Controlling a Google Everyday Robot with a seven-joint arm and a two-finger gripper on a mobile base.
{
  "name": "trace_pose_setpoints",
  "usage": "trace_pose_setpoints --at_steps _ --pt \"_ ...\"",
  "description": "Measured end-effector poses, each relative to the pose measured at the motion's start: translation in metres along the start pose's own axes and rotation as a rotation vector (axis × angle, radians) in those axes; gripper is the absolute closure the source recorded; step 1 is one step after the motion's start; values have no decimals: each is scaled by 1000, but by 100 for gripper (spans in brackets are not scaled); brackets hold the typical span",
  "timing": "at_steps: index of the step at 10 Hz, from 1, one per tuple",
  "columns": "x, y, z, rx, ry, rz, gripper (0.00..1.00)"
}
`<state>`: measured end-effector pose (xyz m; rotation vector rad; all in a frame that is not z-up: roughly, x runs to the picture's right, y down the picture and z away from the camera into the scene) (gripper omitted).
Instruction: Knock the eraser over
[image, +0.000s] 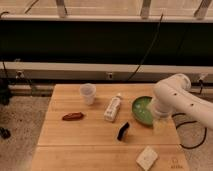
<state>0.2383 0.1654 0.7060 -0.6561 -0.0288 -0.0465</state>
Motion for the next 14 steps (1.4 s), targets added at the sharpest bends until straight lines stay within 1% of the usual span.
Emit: trace_pose_setpoints --at_steps 5,6,7,8,9,11,12,13,14 --pt "-11 4 7 -12 -5 -28 20" --pt "-12 5 8 -15 -6 -34 22" --pt "-15 6 10 -18 -8 -39 27" --pt "-18 6 11 -20 -8 -48 38" --pt "-20 7 12 -22 -8 -55 41" --pt "-24 8 14 -26 -10 -69 41" --pt "-26 9 15 -28 -10 -77 43" --pt "-30 10 17 -31 -11 -86 52" --pt "-33 10 19 -34 -12 -94 64"
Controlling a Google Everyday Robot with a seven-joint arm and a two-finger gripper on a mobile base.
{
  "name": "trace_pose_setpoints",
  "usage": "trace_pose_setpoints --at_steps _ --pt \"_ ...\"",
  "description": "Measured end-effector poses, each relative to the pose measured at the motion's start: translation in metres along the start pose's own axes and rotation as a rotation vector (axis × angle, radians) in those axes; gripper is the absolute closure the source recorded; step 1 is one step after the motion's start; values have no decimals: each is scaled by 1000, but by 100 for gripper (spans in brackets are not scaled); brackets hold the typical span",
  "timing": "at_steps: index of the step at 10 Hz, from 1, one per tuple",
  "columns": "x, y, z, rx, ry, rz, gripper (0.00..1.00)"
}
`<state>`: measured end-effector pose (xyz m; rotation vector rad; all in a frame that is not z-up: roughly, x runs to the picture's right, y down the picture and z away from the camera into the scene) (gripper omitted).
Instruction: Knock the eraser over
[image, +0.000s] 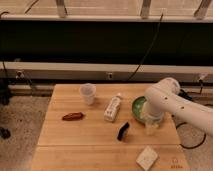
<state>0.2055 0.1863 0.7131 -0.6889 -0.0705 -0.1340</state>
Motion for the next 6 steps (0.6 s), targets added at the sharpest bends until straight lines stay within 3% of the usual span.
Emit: trace_pose_setpoints --at_steps 3,6 --pt "-16 -1 5 -6 2 -23 91" --pt "-25 -2 8 -9 5 -42 93"
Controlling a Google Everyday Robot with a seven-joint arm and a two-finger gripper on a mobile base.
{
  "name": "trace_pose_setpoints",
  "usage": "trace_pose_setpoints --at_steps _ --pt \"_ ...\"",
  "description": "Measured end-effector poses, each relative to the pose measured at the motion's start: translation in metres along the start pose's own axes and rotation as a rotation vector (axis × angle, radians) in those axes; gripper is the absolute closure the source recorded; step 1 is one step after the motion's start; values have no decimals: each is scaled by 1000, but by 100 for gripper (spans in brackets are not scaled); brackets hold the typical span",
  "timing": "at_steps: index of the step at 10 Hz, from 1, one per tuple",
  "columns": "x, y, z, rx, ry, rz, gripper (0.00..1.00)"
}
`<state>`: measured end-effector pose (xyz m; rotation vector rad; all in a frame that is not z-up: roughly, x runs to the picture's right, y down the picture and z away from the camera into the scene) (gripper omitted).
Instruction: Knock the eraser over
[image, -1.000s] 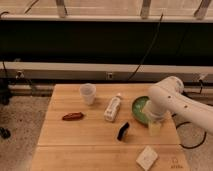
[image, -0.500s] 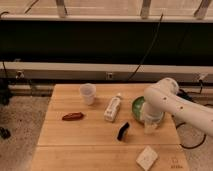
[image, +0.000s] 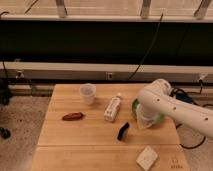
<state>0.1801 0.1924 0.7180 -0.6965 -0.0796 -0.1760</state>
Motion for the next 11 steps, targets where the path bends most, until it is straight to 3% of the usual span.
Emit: trace_pose_setpoints --at_steps 11 --pt "-35 -4 9 -12 6 -49 93"
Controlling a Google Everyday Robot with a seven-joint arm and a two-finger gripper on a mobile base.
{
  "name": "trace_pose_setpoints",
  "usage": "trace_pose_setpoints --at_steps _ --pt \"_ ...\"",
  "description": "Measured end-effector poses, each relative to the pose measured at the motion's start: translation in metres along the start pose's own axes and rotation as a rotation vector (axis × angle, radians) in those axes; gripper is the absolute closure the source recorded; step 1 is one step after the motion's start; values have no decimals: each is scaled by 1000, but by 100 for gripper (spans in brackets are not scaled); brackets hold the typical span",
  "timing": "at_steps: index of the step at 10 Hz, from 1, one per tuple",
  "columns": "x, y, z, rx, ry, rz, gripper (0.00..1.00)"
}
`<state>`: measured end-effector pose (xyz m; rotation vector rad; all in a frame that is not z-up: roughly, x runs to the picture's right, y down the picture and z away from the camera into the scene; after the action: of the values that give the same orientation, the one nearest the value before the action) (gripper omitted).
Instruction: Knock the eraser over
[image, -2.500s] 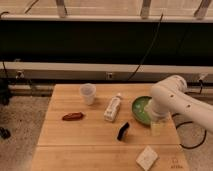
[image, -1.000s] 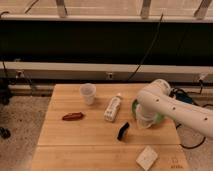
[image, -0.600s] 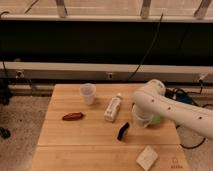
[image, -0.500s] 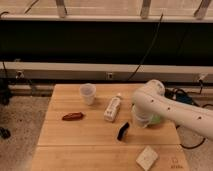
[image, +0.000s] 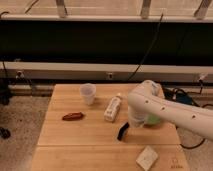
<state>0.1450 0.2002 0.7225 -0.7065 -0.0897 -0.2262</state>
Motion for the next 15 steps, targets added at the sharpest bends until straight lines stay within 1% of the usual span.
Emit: trace_pose_setpoints --at_steps 3,8,15 --pt "-10 -2 1 -3 3 -16 93" --pt "-20 -4 3 -7 8 -29 93" --pt "-29 -7 6 -14 14 -46 93"
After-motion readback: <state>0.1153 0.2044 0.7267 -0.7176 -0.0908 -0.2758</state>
